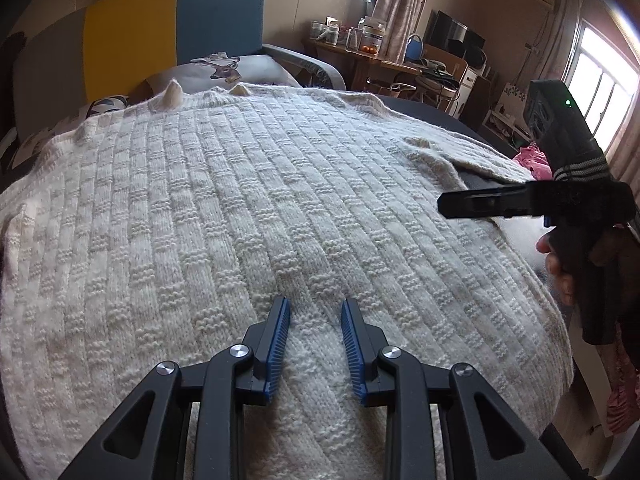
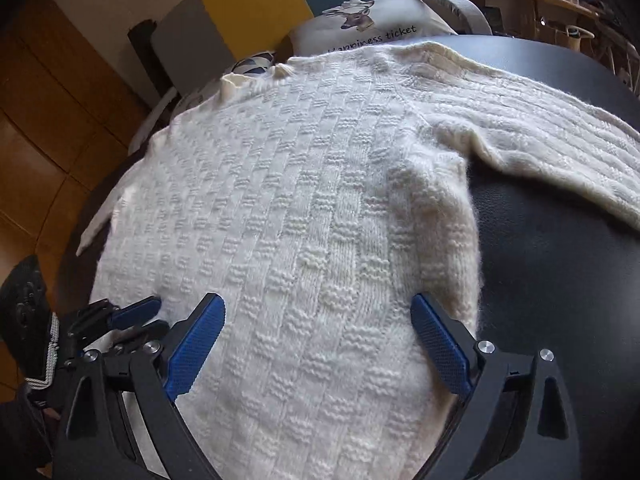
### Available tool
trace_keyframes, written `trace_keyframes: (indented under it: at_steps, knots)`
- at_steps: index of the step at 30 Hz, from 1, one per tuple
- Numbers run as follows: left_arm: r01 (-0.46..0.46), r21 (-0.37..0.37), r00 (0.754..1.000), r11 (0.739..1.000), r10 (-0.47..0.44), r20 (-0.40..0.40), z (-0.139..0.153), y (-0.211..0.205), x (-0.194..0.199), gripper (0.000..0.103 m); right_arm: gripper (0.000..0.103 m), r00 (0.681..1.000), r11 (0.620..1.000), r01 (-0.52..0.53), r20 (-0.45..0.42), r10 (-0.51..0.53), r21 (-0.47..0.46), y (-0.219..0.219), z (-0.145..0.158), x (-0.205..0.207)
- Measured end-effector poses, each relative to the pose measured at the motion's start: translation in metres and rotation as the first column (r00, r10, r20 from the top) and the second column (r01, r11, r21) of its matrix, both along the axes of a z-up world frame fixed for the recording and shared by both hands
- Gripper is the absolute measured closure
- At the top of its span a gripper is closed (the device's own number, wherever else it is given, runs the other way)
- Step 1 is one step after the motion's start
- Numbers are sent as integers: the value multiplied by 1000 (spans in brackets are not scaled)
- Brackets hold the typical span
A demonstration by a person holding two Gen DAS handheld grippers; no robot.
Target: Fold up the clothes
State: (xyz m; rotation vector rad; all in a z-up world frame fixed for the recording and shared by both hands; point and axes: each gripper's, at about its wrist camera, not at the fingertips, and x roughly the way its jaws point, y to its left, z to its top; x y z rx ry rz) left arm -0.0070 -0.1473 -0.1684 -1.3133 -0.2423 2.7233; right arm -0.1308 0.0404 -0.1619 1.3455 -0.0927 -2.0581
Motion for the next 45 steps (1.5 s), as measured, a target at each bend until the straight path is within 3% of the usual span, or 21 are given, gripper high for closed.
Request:
trace_keyframes:
  at_steps: [4, 9, 11, 12, 15, 21, 25, 27, 32, 36, 41, 45]
  knots:
    - [-1, 11, 1000, 1000, 1, 0, -1, -1, 0, 76, 7, 997, 998, 20, -75, -24, -56, 2, 30, -20]
    - [-4, 18, 1000, 1000, 4, -1, -1, -2, 0, 76, 7, 999, 995, 22, 37, -19, -102, -15, 19, -65]
    - [-5, 20, 1000, 1000, 5, 0, -1, -2, 0, 76, 7, 997, 999, 42, 67, -40, -31, -19, 4, -76]
    - [-5, 20, 1000, 1000, 5, 0, -1, -2, 0, 76, 7, 998, 999, 44, 52, -45, 22, -19, -2, -77]
    - [-5, 24, 1000, 1000, 5, -1, -1, -2, 0, 76, 7, 1000, 998, -6, -2, 6, 62, -18, 3, -73]
    - [-12, 42, 1000, 999, 12, -4, -1, -4, 1, 75, 7, 996, 999, -46, -78, 43, -30, -6, 46, -78]
    - [-14, 46, 1000, 999, 14, -6, -1, -4, 1, 75, 7, 999, 999, 39, -24, -38, 21, 1, 28, -118]
    - [-15, 50, 1000, 999, 15, -5, -1, -5, 1, 75, 7, 995, 993, 73, 60, -79, 94, 6, -2, -139]
    - [-17, 59, 1000, 998, 17, -6, -1, -7, 1, 75, 7, 992, 991, 110, 52, -114, 74, 23, -3, -158]
    - [-16, 54, 1000, 998, 17, -10, -1, -9, 4, 75, 7, 996, 995, 80, 38, -82, 67, 22, 12, -146]
    - [-30, 36, 999, 999, 31, -17, 5, -14, 5, 75, 7, 999, 996, -46, 18, 44, 81, -3, 15, -123]
    - [-44, 19, 999, 999, 44, -22, 11, -19, 6, 75, 7, 998, 975, -63, 7, 63, 214, -19, -4, -120]
